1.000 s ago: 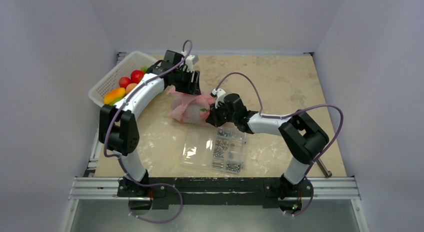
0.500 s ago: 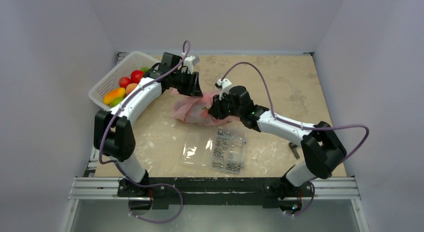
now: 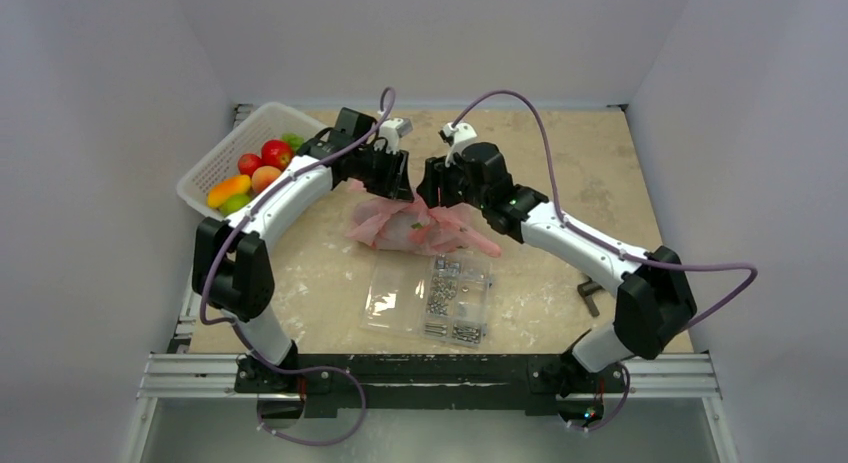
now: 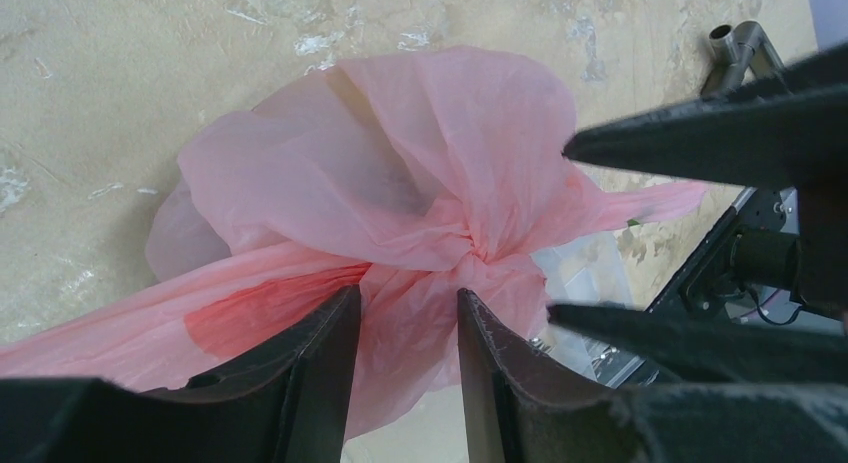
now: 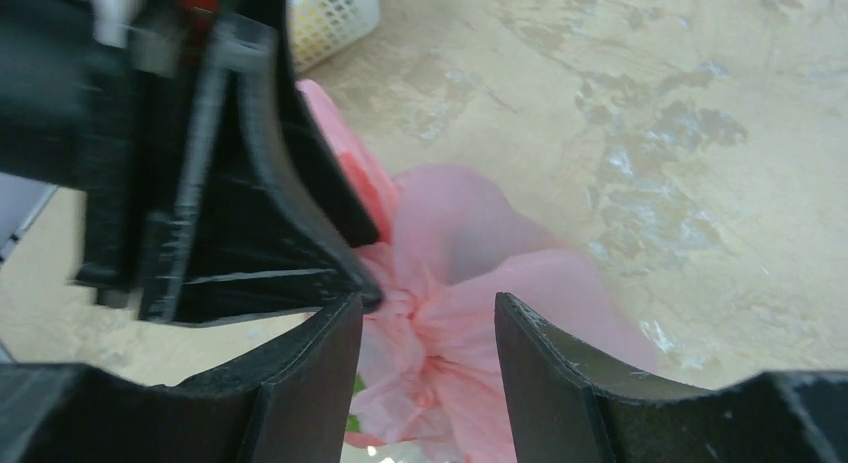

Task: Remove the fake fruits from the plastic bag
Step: Untie the plastic bag at the center of the board.

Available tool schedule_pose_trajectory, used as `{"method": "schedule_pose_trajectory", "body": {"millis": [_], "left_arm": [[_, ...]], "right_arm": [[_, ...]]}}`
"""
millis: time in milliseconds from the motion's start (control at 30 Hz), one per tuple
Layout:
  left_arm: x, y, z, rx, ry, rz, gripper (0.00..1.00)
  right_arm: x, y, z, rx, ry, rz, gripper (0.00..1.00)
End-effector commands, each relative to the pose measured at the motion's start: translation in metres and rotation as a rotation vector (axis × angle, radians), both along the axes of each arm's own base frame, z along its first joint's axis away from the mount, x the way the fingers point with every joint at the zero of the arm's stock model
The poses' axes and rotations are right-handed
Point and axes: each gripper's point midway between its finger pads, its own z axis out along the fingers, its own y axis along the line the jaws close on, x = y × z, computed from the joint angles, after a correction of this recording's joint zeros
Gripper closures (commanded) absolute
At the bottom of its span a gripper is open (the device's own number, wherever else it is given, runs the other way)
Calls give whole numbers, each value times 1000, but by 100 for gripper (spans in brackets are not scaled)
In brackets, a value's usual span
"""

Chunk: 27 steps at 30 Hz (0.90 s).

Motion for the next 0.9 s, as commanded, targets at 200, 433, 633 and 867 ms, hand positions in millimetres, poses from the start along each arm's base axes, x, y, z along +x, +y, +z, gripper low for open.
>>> {"method": "schedule_pose_trajectory", "body": {"millis": [200, 433, 633, 867], "left_arm": [[-2, -3, 34, -14, -93, -32, 47], [-8, 0, 39, 75, -179, -60, 36], [-16, -2, 36, 161, -222, -87, 34], [-17, -5, 24, 229, -206, -92, 34]], "right_arm": [[11, -18, -33, -28, 80, -6, 50], [-1, -11, -42, -16, 100, 61, 53], [-13, -17, -51, -7, 82, 74, 46], [-16, -20, -54, -3, 86, 72, 46]]}}
